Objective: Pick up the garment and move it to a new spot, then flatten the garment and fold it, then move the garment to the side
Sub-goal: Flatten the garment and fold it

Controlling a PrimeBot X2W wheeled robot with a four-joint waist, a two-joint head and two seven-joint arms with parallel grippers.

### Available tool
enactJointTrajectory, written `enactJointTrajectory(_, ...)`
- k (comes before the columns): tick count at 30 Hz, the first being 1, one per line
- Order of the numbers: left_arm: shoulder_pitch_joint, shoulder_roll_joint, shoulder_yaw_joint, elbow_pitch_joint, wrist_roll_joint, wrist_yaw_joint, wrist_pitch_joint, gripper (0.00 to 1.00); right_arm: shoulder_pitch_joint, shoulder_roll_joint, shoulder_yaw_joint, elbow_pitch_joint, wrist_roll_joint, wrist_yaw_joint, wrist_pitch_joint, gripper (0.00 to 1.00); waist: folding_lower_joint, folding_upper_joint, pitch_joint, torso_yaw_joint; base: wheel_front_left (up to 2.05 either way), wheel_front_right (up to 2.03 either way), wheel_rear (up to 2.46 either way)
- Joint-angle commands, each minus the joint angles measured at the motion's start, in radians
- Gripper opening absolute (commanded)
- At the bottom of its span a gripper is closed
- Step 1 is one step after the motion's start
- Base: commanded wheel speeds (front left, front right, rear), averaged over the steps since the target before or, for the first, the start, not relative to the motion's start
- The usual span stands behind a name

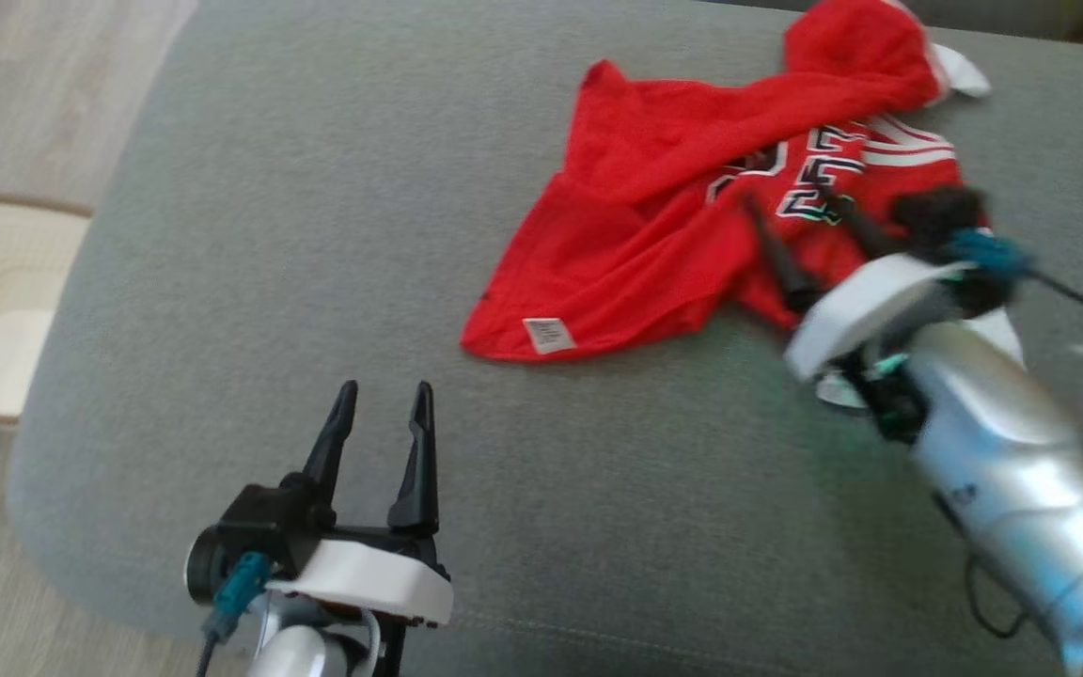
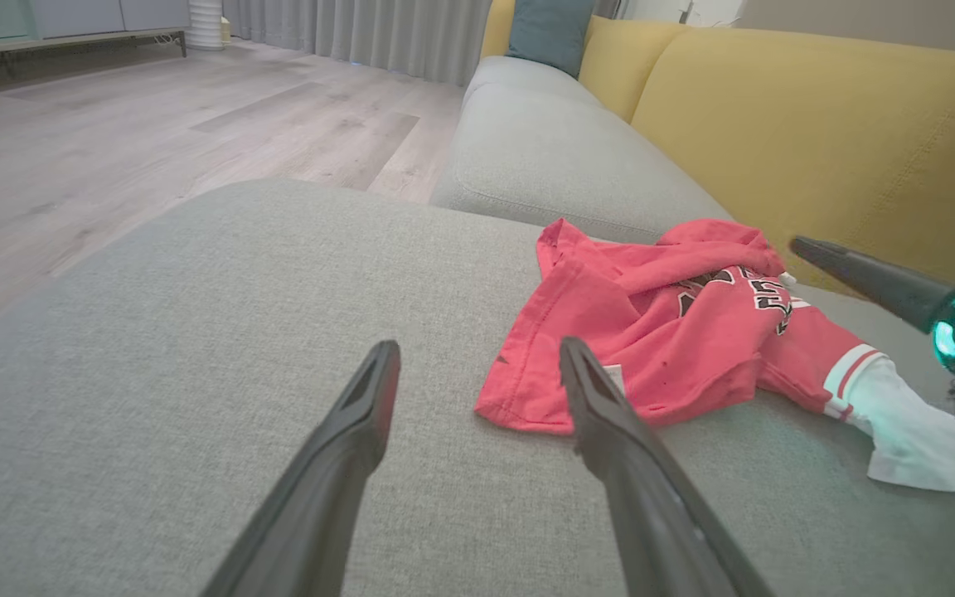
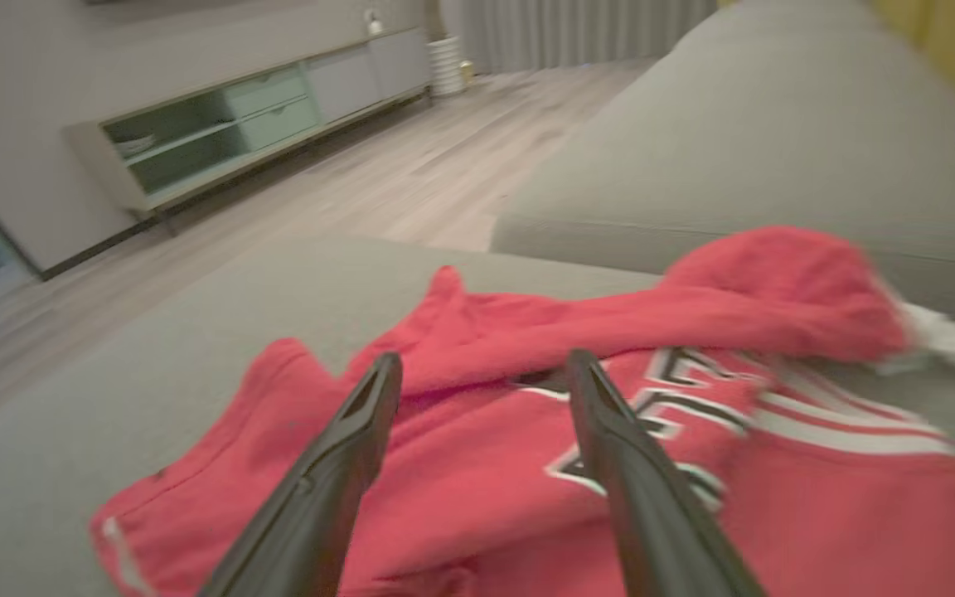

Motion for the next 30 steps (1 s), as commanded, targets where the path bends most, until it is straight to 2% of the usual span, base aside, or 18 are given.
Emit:
enactJointTrajectory(1,-0.019,-0.003,0.041,-0.037,0.011,-0.005,-0.012,1.00,0.059,-0.010,-0.075,-0.005,-0.037,0.007,-0.013,1.00,0.0000,-0.0001,-0.006,-0.037,0.00,0.00,0.00)
enactJointTrajectory(7,-0.019,-0.003,0.047,-0.039,0.012,-0.007,-0.012,1.00,0.181,-0.027,-0.328,0.053,-0.156,0.007,-0.014,1.00,0.0000,-0.0001,-0.005,-0.086,0.00,0.00,0.00)
enactJointTrajectory(8,-0.019,-0.003,0.047,-0.039,0.012,-0.007,-0.012,1.00,0.181,-0.027,-0.328,0.053,-0.156,0.007,-0.014,1.00,0.0000,-0.0001,-0.005,-0.086,0.00,0.00,0.00)
enactJointTrajectory(13,-0.021,-0.003,0.052,-0.040,0.009,-0.009,-0.012,1.00,0.283,0.000,-0.505,0.092,-0.260,0.007,-0.014,1.00,0.0000,-0.0001,0.000,-0.117,0.00,0.00,0.00)
enactJointTrajectory(20,-0.026,-0.003,0.047,-0.035,0.008,-0.010,-0.012,1.00,0.302,0.064,-0.613,0.112,-0.360,0.007,0.002,1.00,0.0000,-0.0001,-0.003,-0.125,0.00,0.00,0.00)
enactJointTrajectory(21,-0.027,-0.003,0.047,-0.034,0.008,-0.010,-0.012,1.00,0.303,0.071,-0.624,0.116,-0.370,0.007,0.010,0.74,0.0000,-0.0001,-0.005,-0.125,0.00,0.00,0.00)
enactJointTrajectory(22,-0.027,-0.003,0.048,-0.033,0.008,-0.011,-0.012,1.00,0.304,0.078,-0.635,0.121,-0.378,0.007,0.019,0.43,0.0000,-0.0001,-0.007,-0.125,0.00,0.00,0.00)
enactJointTrajectory(23,-0.027,-0.003,0.050,-0.033,0.009,-0.010,-0.012,1.00,0.304,0.083,-0.645,0.125,-0.385,0.007,0.026,0.24,0.0000,-0.0001,-0.009,-0.125,0.00,0.00,0.00)
enactJointTrajectory(24,-0.026,-0.003,0.052,-0.033,0.009,-0.010,-0.012,1.00,0.304,0.086,-0.655,0.127,-0.394,0.007,0.029,0.00,0.0000,-0.0001,-0.010,-0.127,0.00,0.00,0.00)
enactJointTrajectory(30,-0.019,-0.003,0.064,-0.038,0.009,-0.007,-0.012,1.00,0.310,0.090,-0.722,0.123,-0.433,0.007,0.031,0.00,0.0000,-0.0001,-0.021,-0.151,0.00,0.00,0.00)
